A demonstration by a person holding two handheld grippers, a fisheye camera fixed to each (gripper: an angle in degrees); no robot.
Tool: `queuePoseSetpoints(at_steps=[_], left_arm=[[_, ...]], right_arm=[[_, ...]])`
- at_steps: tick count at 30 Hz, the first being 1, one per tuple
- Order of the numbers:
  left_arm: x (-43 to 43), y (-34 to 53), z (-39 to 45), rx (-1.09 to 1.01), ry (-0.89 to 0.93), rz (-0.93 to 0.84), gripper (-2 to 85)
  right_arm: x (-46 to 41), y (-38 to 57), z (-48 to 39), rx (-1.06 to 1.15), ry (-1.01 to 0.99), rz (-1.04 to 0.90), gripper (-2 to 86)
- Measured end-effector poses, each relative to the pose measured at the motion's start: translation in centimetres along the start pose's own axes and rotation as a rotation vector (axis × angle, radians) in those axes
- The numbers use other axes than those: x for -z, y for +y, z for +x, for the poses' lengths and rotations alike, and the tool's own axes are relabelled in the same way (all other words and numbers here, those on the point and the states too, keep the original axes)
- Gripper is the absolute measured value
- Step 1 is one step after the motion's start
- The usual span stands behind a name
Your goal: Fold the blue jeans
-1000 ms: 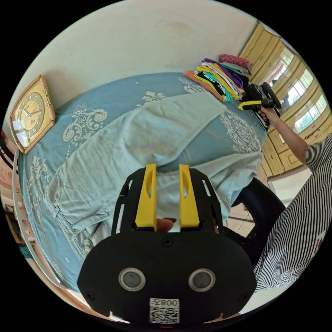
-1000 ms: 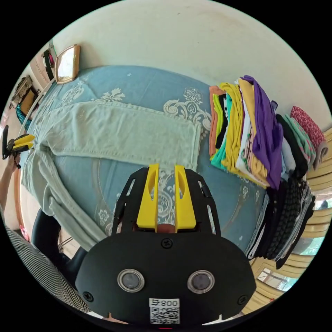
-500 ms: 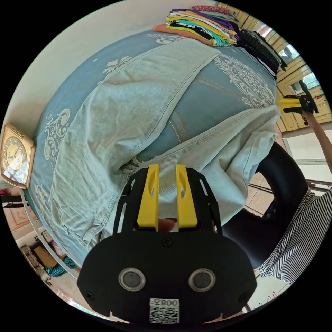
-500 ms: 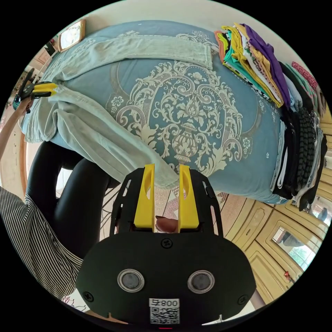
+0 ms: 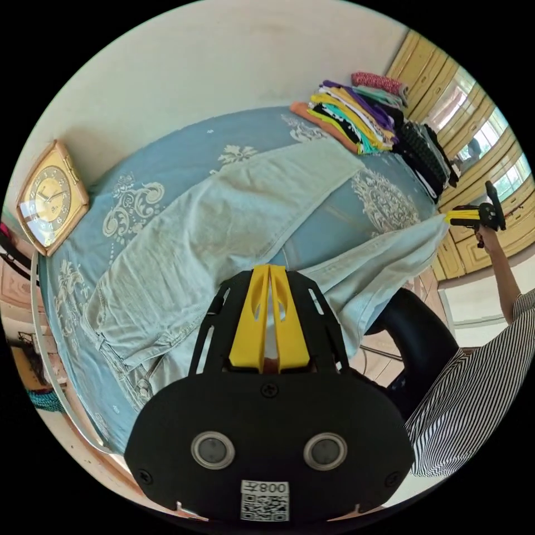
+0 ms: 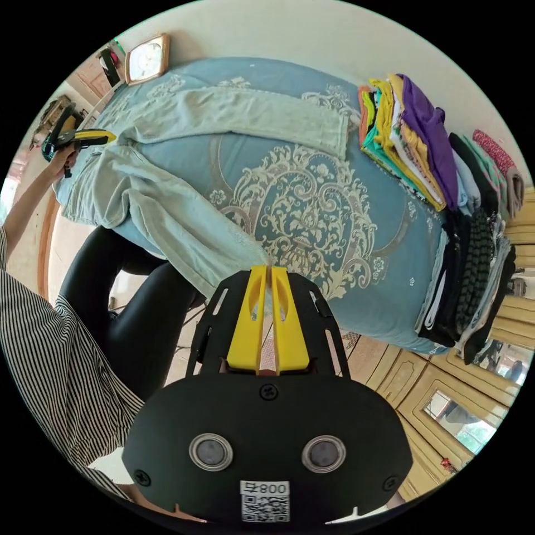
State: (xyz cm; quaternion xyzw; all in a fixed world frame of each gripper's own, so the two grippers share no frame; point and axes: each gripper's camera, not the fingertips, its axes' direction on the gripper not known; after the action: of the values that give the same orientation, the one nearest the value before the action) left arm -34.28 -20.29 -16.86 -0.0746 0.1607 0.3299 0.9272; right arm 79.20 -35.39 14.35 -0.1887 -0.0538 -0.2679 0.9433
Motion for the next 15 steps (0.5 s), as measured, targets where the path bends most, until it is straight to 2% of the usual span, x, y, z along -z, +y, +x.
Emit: queuePoseSetpoints(at_steps=[3, 8, 15], left_arm=[[0.1, -0.1, -1.0, 0.053, -0.024, 0.037, 0.6], [-4.5, 1.5, -0.1, 0.067, 0.043, -0.083, 3.6], [-6.7, 3.8, 1.0, 0.06, 0.109, -0.125, 8.0]], right_arm=[[1.3, -2.1, 2.7, 0.009, 0.039, 0.038, 1.5], [-5.5, -5.8, 7.5, -0.072, 0.041, -0.155, 3.8], [-8.6, 0.9, 12.9, -0.345, -0.078, -0.1, 6.7]])
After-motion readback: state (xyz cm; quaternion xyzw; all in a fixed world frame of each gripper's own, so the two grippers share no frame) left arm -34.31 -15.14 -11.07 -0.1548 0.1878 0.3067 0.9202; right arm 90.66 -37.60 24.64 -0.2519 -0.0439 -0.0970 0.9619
